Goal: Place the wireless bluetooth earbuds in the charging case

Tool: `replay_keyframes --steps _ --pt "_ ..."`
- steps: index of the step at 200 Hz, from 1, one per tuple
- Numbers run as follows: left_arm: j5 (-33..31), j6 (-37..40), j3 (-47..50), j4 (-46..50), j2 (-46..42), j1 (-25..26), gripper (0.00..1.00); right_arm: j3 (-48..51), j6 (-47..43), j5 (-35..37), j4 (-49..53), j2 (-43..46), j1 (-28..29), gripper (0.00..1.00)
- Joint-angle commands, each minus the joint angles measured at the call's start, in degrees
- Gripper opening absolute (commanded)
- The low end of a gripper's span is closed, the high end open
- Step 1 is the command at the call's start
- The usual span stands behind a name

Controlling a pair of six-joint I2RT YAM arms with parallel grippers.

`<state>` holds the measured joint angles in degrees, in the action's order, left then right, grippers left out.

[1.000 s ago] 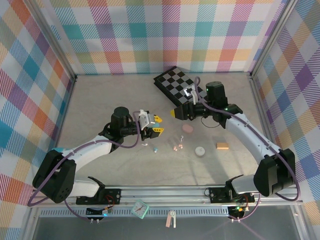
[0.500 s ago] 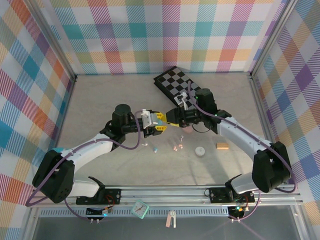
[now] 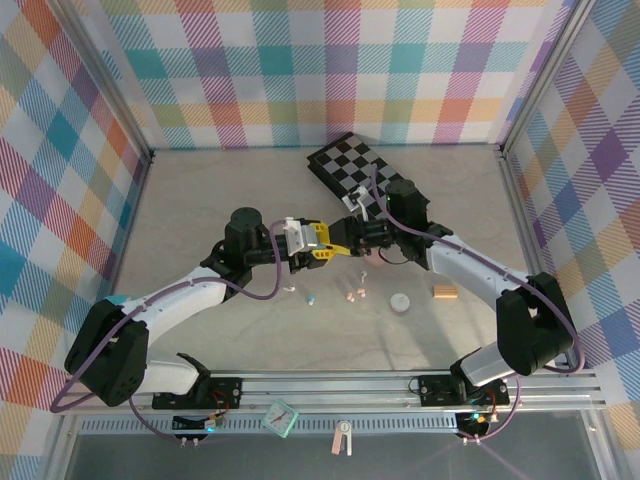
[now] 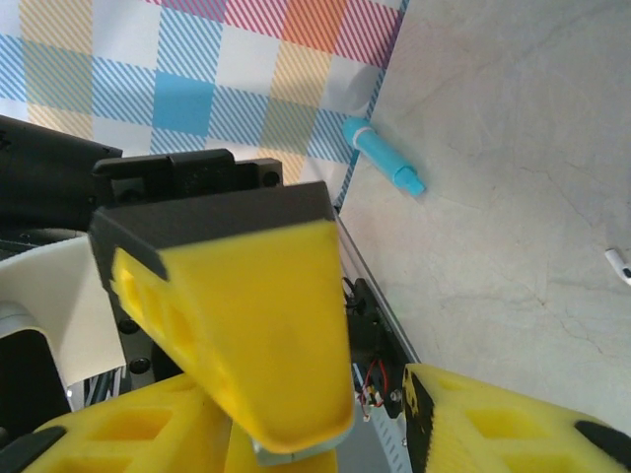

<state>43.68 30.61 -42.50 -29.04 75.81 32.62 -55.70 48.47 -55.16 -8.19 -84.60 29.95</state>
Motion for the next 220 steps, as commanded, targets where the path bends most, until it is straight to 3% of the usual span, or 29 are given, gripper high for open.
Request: replay_keyframes --steps 1,55,101,172,220 --pt "-0.37 -0.58 -1.43 -4.61 0.41 0.66 0.14 0.67 1.50 -1.92 -3.28 -0.04 0.76 0.48" --pt "0.09 -0.48 -1.61 -4.17 0.01 1.11 0.14 1.12 4.61 -1.64 -5.96 -0.26 1.03 0.21" --pt "-0.71 -0.34 -1.15 -3.65 -0.64 1.13 0.17 1.38 3.91 -0.06 -5.18 1.48 0.93 0.13" --pt "-2.89 -0.82 -0.58 -1.86 -1.62 1.13 0.70 3.37 4.65 1.67 -5.98 3.45 -1.66 0.11" --pt "-4.66 -0.90 0.48 -1.59 -1.57 0.87 0.82 4.37 4.68 0.27 -6.07 4.93 -3.70 0.11"
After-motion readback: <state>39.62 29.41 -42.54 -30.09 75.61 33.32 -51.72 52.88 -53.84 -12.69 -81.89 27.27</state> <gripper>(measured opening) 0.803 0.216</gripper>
